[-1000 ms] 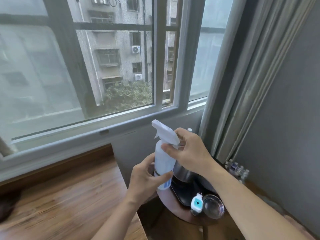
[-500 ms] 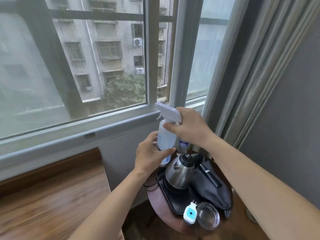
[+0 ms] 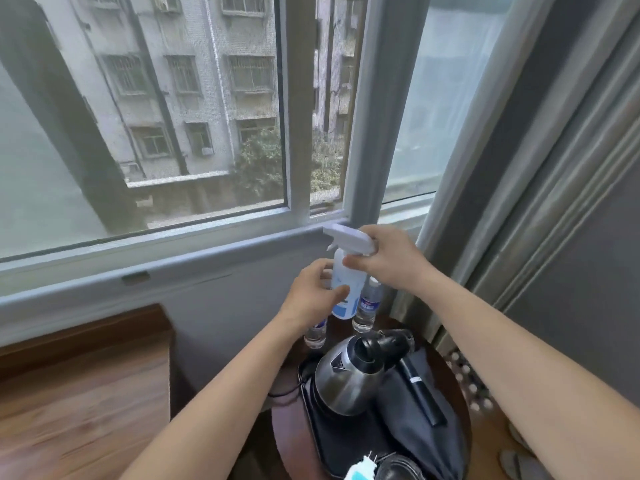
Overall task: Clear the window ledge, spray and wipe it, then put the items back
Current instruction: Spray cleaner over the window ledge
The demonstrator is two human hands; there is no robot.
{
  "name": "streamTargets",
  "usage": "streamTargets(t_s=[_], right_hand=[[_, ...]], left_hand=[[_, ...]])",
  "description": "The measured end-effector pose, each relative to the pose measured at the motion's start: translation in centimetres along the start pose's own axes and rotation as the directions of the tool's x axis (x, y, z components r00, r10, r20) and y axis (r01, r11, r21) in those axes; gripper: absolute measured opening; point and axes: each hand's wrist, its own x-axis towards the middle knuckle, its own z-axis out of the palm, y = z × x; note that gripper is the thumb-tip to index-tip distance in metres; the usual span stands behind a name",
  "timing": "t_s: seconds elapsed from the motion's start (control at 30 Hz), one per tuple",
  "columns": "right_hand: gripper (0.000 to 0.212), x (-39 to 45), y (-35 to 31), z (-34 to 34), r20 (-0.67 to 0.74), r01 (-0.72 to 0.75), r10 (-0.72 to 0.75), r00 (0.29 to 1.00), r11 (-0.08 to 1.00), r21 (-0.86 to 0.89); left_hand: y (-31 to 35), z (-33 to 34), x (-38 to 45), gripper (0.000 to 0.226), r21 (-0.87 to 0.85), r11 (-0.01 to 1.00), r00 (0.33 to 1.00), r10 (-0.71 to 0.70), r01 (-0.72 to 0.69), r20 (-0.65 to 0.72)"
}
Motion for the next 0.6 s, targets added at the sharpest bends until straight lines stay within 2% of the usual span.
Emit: streamTargets(t_s=[0.13,0.23,0.37,0.6], right_hand=[[0.025,2.2,5.0,1.6,0.066,-0.026,0.025,0.997,1.000,0.013],[0.026,3.2,7.9,2.8,0.122,-0.053,0.050,0.991,0.998,0.017],[0.026,4.0,10.8,4.9,0.194,-0.078,0.073,0.978,0.997,0.020],[0.014,5.3,15.4,9.1,0.285,-0.120,0.110,0.952,0.993,0.020]], left_hand=[[-1.8,2.1,2.5,0.035,-0.183,0.970,0.987,-0.155,0.158,0.033],[-3.3,3.3,4.0,0.040,-0.258,0.928,0.964,-0.257,0.267,0.071],[-5.3,4.9,4.8,0.053,-0.214,0.908,0.932,-0.340,0.361,0.130],[-8.2,6.8,5.8,0.074,-0.146,0.897,0.901,-0.388,0.417,0.192]])
